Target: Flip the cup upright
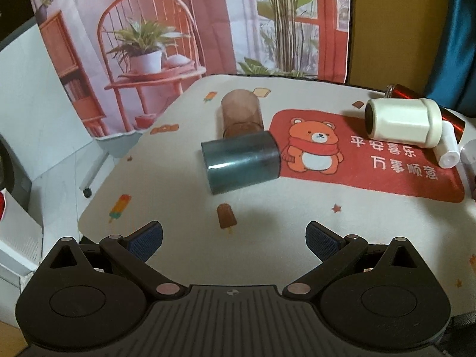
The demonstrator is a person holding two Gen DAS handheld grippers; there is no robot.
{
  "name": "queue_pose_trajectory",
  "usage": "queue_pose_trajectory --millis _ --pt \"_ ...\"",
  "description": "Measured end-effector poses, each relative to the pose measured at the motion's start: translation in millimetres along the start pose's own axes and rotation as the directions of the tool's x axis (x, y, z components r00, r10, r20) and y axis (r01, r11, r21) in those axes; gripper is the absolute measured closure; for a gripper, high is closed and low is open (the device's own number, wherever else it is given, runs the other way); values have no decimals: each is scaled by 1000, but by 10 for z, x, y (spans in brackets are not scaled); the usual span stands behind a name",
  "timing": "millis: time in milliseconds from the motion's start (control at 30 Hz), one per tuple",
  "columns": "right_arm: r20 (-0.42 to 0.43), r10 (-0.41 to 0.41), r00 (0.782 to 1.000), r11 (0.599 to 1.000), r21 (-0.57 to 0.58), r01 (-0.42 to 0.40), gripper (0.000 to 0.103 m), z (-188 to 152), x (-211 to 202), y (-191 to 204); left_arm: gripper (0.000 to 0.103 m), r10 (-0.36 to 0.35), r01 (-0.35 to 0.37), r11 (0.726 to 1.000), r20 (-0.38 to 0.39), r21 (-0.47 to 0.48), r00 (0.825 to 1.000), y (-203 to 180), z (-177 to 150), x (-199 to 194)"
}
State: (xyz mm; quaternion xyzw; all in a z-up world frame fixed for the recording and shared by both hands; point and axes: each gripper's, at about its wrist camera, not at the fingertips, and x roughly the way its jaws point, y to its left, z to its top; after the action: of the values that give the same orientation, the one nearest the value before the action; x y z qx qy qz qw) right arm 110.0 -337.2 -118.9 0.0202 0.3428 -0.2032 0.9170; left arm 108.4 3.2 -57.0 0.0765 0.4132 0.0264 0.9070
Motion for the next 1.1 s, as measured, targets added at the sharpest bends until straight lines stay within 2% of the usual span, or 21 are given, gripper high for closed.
queue_pose_trajectory --millis 33,100,167,333,500,633,767,867,967,1100 --pt "-2 -2 1000 1000 -8 2 16 20 28 22 0 -1 1 1000 -2 -3 1000 4 0 21" --pt "-15 -1 1000 1000 -21 1 36 42 100 52 0 -5 5 1000 -8 -4 1000 -2 -7 51" --pt "-35 19 999 1000 -12 -20 44 51 137 49 0 -11 11 1000 -16 -4 1000 -7 -17 76" --pt "-48 17 999 1000 16 -17 44 -15 17 29 0 -20 19 1000 -34 -18 999 22 -36 120" --pt "-97 95 991 995 16 -94 44 -156 -255 110 0 -18 15 998 -47 -62 999 84 -28 152" --pt "-126 196 972 979 -32 -201 44 -283 -534 429 0 -16 11 994 -54 -105 998 156 -26 172" --pt "-152 317 936 928 -156 -339 44 -305 -711 1056 0 -4 -4 990 -59 -144 998 220 -14 199" --pt "-178 436 882 856 -220 -468 44 -280 -795 1539 0 -6 -1 986 -41 -165 999 284 -14 162" --pt "-177 500 848 797 -289 -530 44 -251 -834 1954 0 -6 0 982 -30 -191 1000 349 -12 142" --pt "-190 562 805 757 -275 -593 44 -165 -822 2238 0 -8 1 978 -30 -207 1000 399 -19 133"
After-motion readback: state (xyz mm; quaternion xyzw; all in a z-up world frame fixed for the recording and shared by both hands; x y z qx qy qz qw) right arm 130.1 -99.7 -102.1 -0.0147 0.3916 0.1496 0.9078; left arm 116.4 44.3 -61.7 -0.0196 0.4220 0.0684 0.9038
